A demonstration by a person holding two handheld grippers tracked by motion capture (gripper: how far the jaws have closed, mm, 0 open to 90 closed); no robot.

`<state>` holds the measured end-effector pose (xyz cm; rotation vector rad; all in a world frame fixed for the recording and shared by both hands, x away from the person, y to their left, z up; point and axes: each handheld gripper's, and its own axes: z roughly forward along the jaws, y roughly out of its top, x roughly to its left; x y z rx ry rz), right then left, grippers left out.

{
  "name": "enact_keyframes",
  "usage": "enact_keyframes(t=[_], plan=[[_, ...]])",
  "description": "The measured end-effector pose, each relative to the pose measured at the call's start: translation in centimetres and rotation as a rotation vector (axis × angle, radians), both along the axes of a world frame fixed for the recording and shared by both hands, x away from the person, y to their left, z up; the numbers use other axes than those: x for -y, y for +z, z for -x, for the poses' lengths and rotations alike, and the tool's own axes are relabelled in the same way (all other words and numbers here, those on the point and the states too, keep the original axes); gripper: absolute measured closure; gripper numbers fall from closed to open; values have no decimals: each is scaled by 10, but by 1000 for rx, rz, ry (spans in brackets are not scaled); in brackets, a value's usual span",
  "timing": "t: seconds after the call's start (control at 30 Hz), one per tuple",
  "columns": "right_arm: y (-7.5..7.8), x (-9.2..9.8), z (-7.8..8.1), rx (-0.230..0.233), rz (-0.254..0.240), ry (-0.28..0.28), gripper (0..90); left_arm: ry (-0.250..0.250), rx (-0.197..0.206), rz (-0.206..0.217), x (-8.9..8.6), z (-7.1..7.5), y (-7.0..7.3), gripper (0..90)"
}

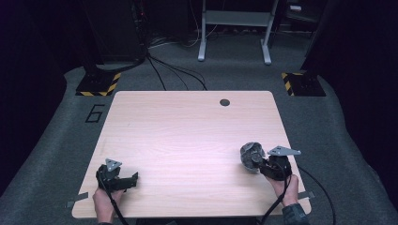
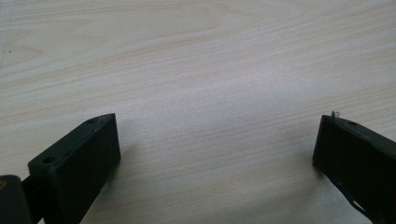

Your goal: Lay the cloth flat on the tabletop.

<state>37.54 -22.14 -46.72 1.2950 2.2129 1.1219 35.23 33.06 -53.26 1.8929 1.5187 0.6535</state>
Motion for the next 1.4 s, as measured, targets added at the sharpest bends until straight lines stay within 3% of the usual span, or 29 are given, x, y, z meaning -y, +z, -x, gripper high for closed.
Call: enact_keyframes(t=[0.3,0.7,1.13,1.27,1.4], plan=[[16,-22,-11,11,-30,35,752,0,0,0,0,0,0,5],[19,-64,-33,5,-58,90,749,0,0,0,0,0,0,6],[7,-120,-47,-29,-69,104,739,-1,1,0,0,0,0,8],[4,-136,-49,-34,-51,112,727,-1,1,-1,0,0,0,9],[-6,-150,-51,-50,-1,128,665,-3,1,0,0,0,0,10]])
